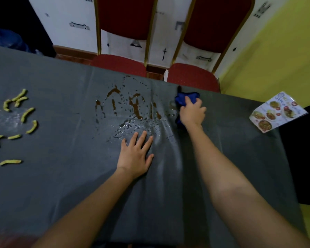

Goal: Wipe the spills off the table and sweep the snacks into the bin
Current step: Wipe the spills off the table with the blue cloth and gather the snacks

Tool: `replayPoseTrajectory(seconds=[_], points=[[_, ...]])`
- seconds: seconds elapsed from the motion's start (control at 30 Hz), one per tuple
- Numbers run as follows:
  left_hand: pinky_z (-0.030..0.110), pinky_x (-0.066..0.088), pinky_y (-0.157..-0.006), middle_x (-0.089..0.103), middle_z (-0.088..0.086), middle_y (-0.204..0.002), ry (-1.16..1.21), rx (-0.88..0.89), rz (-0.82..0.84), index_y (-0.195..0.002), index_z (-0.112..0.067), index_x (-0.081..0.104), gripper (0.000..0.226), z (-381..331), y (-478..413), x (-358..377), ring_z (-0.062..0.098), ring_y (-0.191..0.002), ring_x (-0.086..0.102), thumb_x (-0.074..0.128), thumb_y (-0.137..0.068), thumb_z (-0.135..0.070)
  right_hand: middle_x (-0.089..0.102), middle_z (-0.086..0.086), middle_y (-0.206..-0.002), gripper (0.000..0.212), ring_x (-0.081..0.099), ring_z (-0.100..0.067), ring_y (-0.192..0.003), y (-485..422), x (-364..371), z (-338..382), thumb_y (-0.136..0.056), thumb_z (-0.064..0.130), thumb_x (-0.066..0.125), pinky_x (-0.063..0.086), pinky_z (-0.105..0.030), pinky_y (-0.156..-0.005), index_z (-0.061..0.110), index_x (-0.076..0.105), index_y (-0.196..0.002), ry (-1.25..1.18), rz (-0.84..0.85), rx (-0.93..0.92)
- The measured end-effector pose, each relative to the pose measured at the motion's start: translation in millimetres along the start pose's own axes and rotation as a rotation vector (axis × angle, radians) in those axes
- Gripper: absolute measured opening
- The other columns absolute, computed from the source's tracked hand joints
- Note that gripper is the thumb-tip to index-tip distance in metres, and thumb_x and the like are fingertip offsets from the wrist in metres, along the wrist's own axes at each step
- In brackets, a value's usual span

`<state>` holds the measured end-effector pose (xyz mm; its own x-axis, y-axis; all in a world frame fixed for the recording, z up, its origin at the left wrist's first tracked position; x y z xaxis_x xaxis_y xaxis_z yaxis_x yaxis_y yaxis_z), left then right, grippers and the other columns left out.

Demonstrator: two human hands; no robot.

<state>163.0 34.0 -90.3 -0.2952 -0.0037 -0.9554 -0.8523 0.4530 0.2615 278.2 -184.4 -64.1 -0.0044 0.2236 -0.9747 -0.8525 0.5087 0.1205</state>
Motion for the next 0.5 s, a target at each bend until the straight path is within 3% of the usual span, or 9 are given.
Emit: replayPoseTrajectory(seconds=[0.1, 0.27, 0.5], points=[[0.055, 0.016, -0.112, -0.001, 0.003, -0.159, 0.013, 0.016, 0.028, -0.15, -0.028, -0.001, 0.064, 3, 4, -1, 0.028, -0.145, 0.002, 0.017, -0.094, -0.055, 0.021, -0.012, -0.154, 0.051, 0.036, -0.039, -0.123, 32, 18, 41, -0.097, 0.031, 0.046, 0.036, -0.044, -0.1, 0.031, 0.033, -0.146, 0.055, 0.044, -0.171], [0.053, 0.02, -0.11, 0.001, 0.003, -0.159, 0.001, 0.063, 0.027, -0.15, -0.027, 0.002, 0.065, 10, 5, -6, 0.029, -0.144, 0.005, 0.018, -0.094, -0.056, 0.024, -0.011, -0.152, 0.051, 0.038, -0.039, -0.122, 35, 10, 26, -0.097, 0.029, 0.045, 0.037, -0.046, -0.099, 0.033, 0.033, -0.146, 0.059, 0.049, -0.142], [0.053, 0.022, -0.11, -0.001, 0.004, -0.159, -0.023, 0.099, 0.027, -0.15, -0.026, 0.0, 0.067, 13, 2, -8, 0.028, -0.144, 0.004, 0.019, -0.093, -0.057, 0.026, -0.012, -0.152, 0.05, 0.037, -0.042, -0.125, 23, -8, -79, -0.096, 0.029, 0.046, 0.034, -0.049, -0.103, 0.032, 0.037, -0.144, 0.0, -0.037, 0.21]])
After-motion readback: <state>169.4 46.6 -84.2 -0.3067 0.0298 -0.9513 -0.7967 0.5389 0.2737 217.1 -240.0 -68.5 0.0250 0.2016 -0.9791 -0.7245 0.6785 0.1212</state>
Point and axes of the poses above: each hand's wrist, its own y-axis away from the middle knuckle, its own x-axis out of the palm, z = x × y, the point moved 4 cm from there along -y, towards the middle knuckle
